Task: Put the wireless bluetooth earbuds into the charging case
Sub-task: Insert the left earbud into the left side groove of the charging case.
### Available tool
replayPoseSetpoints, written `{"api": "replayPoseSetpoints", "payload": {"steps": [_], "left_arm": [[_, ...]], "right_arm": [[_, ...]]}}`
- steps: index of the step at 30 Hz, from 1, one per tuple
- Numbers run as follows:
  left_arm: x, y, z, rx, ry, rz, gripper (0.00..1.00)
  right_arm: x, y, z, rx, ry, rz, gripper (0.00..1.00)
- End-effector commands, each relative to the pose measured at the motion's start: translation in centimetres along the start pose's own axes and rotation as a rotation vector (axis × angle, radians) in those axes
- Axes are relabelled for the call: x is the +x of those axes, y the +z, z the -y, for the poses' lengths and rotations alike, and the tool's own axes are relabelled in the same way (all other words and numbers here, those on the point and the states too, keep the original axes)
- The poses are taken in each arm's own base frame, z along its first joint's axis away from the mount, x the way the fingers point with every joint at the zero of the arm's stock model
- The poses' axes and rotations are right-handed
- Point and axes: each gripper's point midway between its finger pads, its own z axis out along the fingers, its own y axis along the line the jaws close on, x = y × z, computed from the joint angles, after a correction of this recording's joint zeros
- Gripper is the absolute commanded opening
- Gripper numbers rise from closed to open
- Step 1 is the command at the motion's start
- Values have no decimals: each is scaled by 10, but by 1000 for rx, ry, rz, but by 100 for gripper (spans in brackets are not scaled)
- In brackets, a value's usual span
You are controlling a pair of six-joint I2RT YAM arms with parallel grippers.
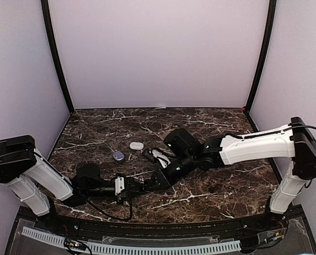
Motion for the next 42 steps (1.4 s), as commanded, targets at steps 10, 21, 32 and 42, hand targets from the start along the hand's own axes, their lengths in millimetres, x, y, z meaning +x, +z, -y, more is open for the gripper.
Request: {"api": "replayPoseSetpoints", "payload": {"steps": [10,21,32,42], "left_arm": [[-11,3,3,39,-32,29,8],[-10,5,3,47,-55,25,8],[-10,6,5,57,-62,28,8],[-10,6,7,67,-72,30,8]], "right_arm": [[-20,4,-10,34,-55,35,10],[-20,1,-8,52,-55,41,21],[-21,-3,-10,55,-57,50,31],[-21,-4,-10,57,-50,55,31]]}}
